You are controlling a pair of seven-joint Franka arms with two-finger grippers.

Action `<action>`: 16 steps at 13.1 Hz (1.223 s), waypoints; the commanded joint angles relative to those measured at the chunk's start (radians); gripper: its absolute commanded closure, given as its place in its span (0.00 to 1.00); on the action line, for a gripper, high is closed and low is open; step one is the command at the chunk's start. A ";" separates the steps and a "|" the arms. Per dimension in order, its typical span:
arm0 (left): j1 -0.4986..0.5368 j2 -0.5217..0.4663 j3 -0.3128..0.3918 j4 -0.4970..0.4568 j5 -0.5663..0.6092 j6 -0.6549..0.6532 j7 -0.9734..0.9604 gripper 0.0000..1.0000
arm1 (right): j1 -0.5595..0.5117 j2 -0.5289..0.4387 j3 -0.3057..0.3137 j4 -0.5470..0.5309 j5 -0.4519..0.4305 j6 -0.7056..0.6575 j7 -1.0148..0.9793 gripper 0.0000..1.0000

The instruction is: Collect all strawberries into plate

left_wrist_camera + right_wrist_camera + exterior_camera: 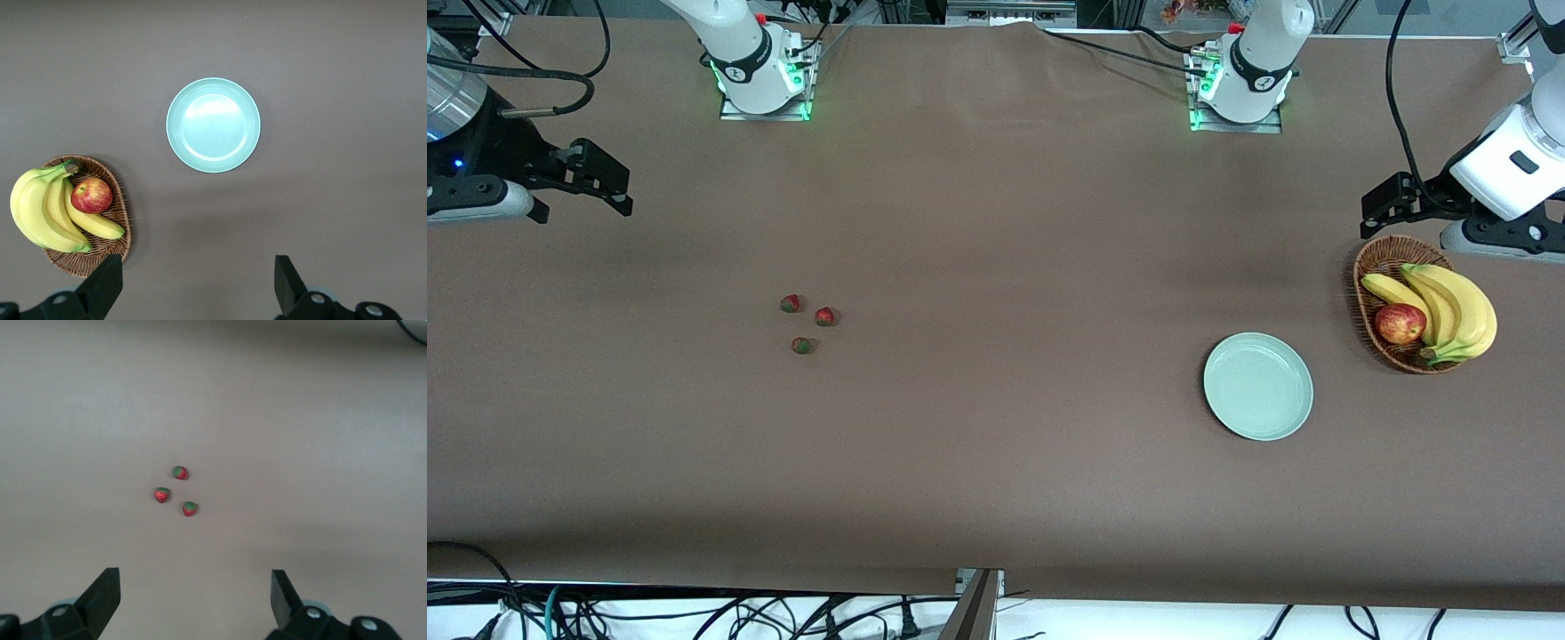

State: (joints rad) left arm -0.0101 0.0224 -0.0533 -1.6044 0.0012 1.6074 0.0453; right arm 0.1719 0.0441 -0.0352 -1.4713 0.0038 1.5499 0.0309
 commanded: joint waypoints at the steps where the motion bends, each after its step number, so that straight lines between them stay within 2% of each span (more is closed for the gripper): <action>1: -0.001 -0.019 -0.004 -0.008 0.023 -0.012 -0.009 0.00 | -0.005 -0.003 0.006 -0.006 -0.025 -0.011 0.007 0.00; 16: -0.002 -0.015 -0.005 -0.002 0.023 -0.014 -0.009 0.00 | -0.015 0.010 -0.003 0.017 -0.027 0.035 0.006 0.00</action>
State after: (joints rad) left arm -0.0101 0.0222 -0.0537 -1.6044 0.0012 1.6054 0.0453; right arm 0.1654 0.0462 -0.0445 -1.4721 -0.0153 1.5853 0.0326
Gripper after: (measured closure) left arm 0.000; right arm 0.000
